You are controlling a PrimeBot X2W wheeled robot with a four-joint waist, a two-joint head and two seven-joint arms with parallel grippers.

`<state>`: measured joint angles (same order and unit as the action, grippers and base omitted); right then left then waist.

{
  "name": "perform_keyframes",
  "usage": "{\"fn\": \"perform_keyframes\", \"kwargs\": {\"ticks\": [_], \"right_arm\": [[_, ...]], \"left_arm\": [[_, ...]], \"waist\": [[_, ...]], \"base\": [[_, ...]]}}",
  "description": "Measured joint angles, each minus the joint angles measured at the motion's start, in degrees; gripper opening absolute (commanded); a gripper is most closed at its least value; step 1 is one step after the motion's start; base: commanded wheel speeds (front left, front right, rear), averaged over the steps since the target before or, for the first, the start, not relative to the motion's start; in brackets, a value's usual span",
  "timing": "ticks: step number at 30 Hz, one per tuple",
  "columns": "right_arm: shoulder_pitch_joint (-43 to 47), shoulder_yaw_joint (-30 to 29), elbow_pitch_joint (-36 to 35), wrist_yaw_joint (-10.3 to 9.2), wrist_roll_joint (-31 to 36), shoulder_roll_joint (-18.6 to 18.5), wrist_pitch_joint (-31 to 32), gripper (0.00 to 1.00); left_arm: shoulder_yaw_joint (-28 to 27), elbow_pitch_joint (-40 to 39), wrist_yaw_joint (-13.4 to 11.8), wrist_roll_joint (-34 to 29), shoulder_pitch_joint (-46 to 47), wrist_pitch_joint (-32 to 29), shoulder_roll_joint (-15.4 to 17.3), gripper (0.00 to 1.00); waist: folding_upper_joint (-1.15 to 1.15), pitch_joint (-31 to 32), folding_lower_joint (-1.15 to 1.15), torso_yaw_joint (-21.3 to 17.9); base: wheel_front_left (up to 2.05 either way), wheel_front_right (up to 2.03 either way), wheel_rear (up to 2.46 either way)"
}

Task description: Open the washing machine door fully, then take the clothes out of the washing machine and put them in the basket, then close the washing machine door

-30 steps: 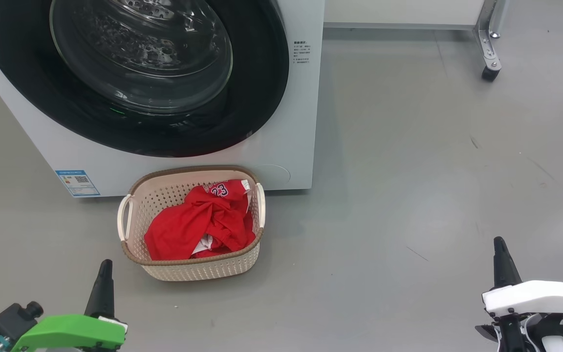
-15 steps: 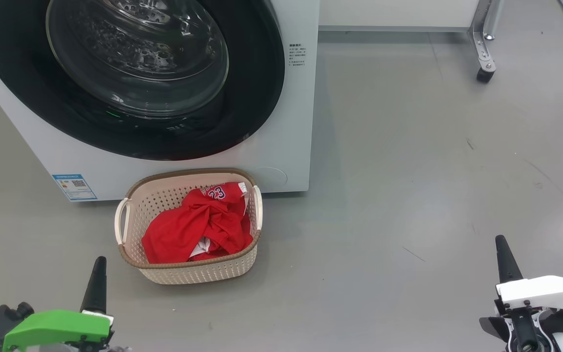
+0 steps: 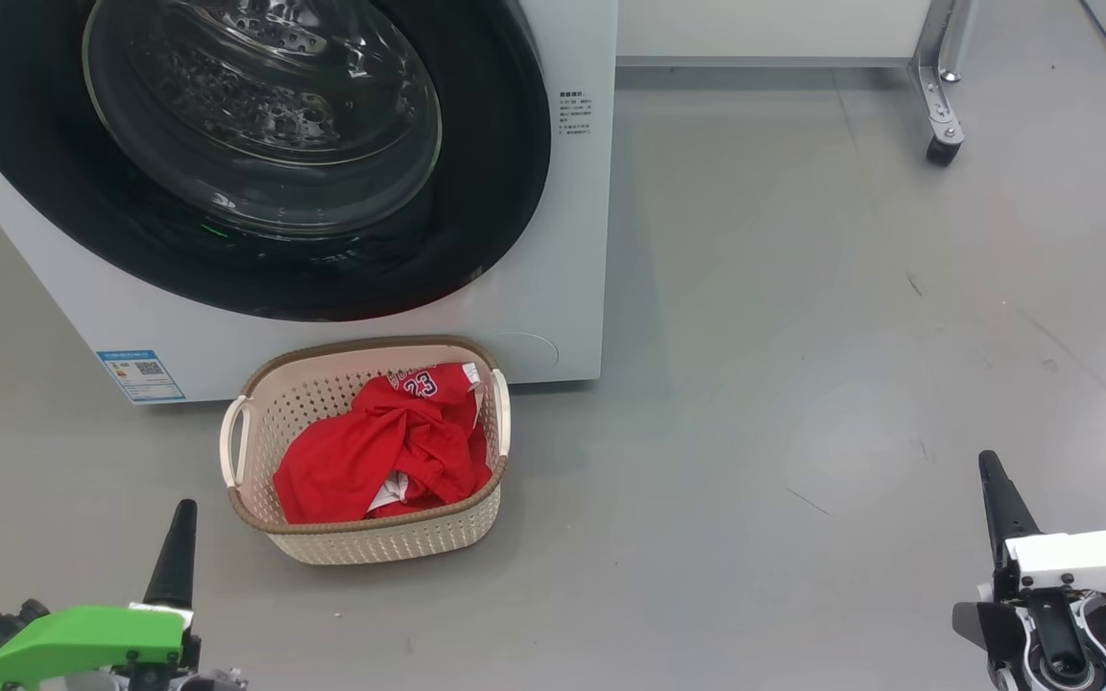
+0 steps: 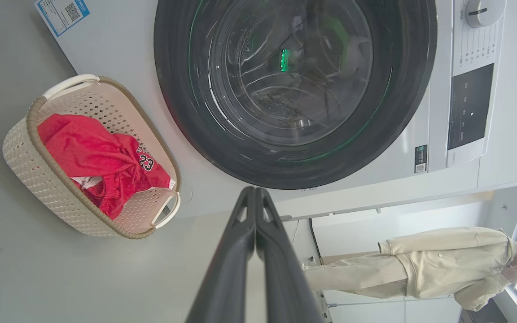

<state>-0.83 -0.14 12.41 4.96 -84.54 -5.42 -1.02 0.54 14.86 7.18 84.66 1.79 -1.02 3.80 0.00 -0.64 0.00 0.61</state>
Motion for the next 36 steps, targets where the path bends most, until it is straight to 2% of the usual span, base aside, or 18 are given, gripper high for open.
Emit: {"fn": "perform_keyframes", "kwargs": {"ticks": [14, 36], "right_arm": [[-1.5, -1.5, 1.9, 1.45, -11.8, -0.4, 2.3, 0.00], [-2.2, -1.6, 2.7, 1.53, -11.8, -0.5, 2.5, 0.00]], "left_arm": [[-1.7, 0.5, 0.0, 9.5, 1.1, -2.5, 0.1, 0.00], [-1.9, 0.9, 0.0, 9.9, 1.3, -2.5, 0.1, 0.00]], "waist": [[0.00, 0.5, 0.00, -0.6], [0.00, 0.5, 0.00, -0.6]], "base": [[0.00, 0.00, 0.00], [0.00, 0.00, 0.00]]}}
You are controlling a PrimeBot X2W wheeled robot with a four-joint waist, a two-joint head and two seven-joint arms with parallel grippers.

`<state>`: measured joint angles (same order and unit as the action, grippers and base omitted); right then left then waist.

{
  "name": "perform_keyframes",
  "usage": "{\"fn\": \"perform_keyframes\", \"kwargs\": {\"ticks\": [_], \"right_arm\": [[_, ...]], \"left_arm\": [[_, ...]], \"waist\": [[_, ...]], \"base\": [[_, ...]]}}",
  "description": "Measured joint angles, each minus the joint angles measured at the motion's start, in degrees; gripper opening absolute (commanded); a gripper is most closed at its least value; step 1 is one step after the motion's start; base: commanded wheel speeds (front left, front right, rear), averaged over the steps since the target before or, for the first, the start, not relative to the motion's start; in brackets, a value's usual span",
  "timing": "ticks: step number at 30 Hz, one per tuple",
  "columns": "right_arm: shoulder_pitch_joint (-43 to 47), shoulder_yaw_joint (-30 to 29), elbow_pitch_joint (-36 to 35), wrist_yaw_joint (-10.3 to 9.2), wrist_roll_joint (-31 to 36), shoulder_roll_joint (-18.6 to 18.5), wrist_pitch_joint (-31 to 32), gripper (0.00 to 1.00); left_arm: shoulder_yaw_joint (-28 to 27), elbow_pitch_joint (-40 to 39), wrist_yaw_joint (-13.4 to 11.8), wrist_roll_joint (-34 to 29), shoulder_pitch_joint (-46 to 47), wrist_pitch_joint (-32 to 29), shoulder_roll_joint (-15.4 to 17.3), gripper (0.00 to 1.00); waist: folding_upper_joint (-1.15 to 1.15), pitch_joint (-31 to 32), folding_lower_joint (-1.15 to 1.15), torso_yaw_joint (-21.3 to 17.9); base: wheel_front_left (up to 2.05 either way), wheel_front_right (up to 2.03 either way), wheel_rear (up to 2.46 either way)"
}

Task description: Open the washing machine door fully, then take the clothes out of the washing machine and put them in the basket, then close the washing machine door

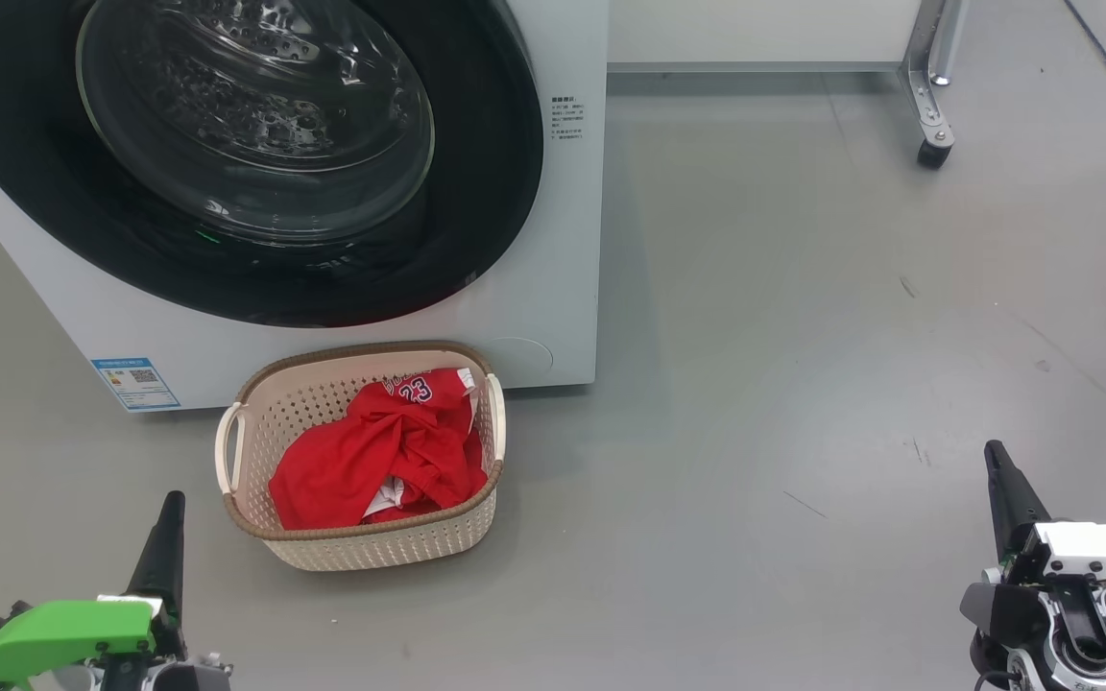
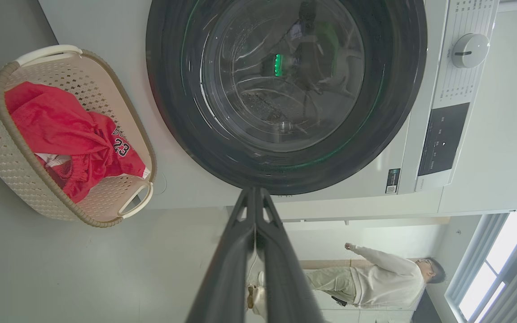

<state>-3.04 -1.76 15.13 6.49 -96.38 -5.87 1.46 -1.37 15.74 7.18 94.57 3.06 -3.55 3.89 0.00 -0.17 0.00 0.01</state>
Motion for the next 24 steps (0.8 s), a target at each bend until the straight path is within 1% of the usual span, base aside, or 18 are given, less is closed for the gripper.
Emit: {"fn": "perform_keyframes", "kwargs": {"ticks": [24], "right_arm": [[0.0, -0.1, 0.3, 0.16, 0.0, 0.0, 0.3, 0.00]], "left_arm": [[-0.1, 0.1, 0.0, 0.0, 0.0, 0.0, 0.0, 0.00]], "waist": [[0.00, 0.0, 0.00, 0.0]], "base": [[0.00, 0.00, 0.00]]}}
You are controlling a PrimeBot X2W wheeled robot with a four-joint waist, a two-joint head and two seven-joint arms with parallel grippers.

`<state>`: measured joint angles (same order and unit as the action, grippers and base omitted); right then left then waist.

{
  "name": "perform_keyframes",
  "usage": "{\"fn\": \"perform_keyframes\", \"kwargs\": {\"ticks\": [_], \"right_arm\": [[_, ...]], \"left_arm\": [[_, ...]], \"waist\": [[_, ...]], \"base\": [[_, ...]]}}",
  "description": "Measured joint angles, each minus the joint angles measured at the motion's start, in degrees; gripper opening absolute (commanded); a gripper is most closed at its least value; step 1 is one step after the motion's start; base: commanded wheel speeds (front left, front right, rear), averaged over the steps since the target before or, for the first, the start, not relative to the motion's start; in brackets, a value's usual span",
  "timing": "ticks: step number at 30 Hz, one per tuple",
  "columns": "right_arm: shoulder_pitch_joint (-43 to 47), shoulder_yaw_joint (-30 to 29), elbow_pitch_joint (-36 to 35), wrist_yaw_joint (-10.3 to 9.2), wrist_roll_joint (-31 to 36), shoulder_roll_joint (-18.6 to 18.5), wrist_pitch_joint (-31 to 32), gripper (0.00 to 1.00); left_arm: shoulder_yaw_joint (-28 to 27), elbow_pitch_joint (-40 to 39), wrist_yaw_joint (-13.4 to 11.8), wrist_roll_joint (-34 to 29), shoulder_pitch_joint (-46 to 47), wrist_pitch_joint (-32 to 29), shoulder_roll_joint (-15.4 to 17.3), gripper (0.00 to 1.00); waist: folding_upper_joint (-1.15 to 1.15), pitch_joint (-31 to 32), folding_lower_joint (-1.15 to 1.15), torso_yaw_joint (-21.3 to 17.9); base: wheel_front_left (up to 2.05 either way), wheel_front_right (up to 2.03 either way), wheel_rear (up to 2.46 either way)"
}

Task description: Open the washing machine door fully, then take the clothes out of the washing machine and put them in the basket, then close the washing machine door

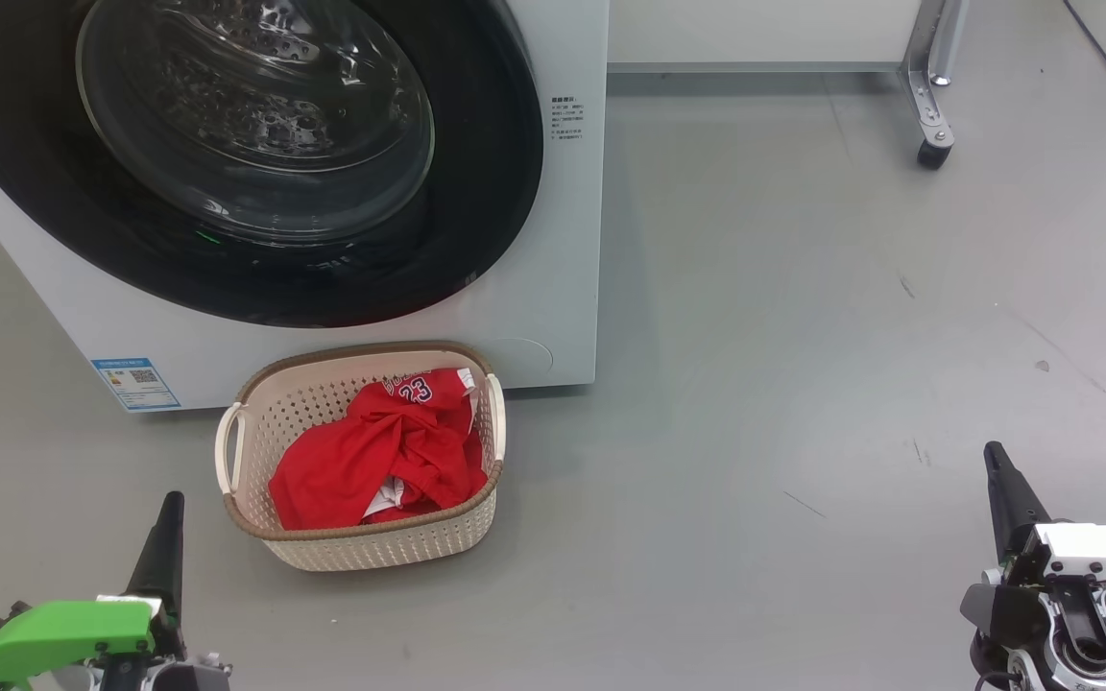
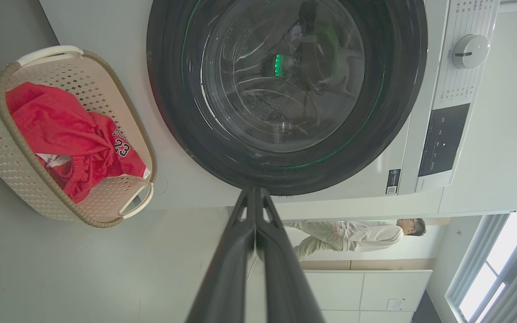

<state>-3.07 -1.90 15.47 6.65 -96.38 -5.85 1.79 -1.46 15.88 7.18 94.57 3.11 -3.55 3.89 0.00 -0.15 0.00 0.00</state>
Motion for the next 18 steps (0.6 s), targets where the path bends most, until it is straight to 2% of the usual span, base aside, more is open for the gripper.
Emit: {"fn": "perform_keyframes", "kwargs": {"ticks": [18], "right_arm": [[0.0, -0.1, 0.2, 0.29, 0.0, 0.0, 0.0, 0.00]], "left_arm": [[-0.1, 0.1, 0.0, 0.0, 0.1, -0.4, 0.0, 0.00]], "waist": [[0.00, 0.0, 0.00, 0.0]], "base": [[0.00, 0.00, 0.00]]}}
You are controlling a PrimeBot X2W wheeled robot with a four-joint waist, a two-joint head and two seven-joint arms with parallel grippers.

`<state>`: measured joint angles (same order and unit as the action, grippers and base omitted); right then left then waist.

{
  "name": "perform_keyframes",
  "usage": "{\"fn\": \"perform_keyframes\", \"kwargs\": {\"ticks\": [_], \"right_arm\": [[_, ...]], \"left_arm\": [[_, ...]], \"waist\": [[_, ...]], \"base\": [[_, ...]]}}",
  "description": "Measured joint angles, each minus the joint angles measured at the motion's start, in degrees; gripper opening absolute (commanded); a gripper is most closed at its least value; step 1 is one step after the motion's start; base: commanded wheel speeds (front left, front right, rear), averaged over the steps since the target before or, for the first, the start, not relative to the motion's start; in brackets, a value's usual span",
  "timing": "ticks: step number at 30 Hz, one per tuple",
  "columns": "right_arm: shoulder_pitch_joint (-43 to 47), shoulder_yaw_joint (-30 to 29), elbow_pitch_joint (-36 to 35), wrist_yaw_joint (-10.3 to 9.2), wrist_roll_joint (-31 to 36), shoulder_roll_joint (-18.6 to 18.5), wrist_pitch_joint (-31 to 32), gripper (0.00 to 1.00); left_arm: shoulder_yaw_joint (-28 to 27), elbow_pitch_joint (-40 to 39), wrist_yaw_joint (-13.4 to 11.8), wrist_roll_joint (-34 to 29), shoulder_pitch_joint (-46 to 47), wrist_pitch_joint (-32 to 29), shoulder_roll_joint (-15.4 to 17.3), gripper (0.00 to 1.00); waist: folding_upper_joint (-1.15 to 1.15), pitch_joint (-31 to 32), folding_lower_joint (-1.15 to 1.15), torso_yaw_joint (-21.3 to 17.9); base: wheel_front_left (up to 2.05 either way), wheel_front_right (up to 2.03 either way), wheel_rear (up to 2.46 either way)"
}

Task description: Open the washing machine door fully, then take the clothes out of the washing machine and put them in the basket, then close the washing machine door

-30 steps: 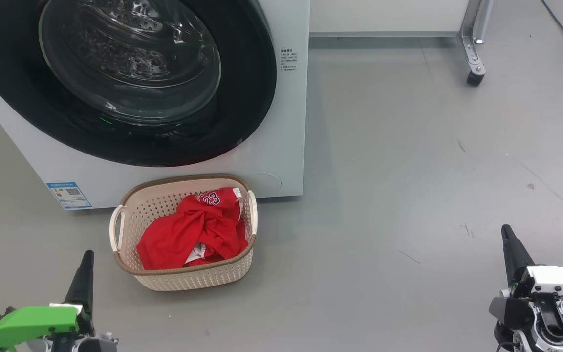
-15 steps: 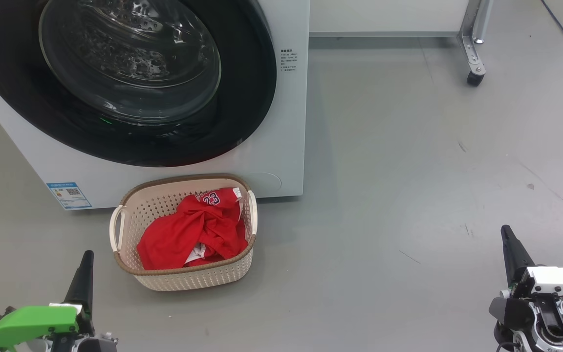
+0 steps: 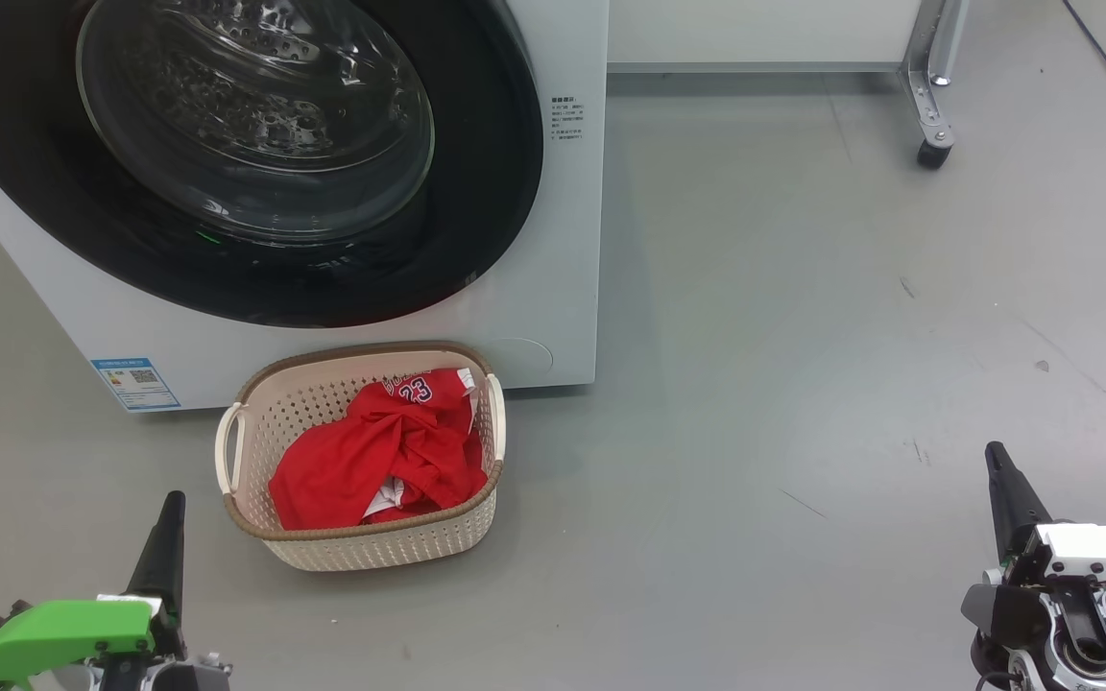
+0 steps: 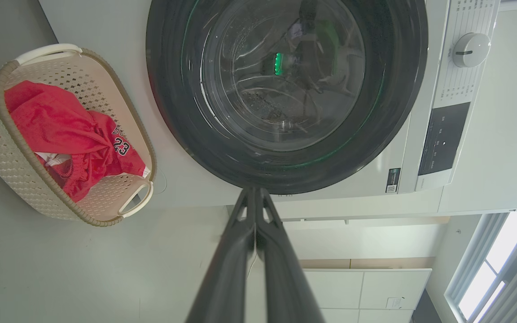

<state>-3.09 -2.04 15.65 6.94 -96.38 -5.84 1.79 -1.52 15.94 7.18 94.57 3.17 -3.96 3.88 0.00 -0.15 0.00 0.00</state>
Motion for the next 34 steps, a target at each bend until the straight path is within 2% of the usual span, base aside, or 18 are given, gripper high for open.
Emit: {"fn": "perform_keyframes", "kwargs": {"ticks": [34], "right_arm": [[0.0, -0.3, 0.2, 0.01, 0.0, 0.0, 0.0, 0.00]], "left_arm": [[-0.2, 0.0, 0.0, 0.0, 0.0, 0.0, 0.0, 0.00]], "waist": [[0.00, 0.0, 0.00, 0.0]], "base": [[0.00, 0.00, 0.00]]}}
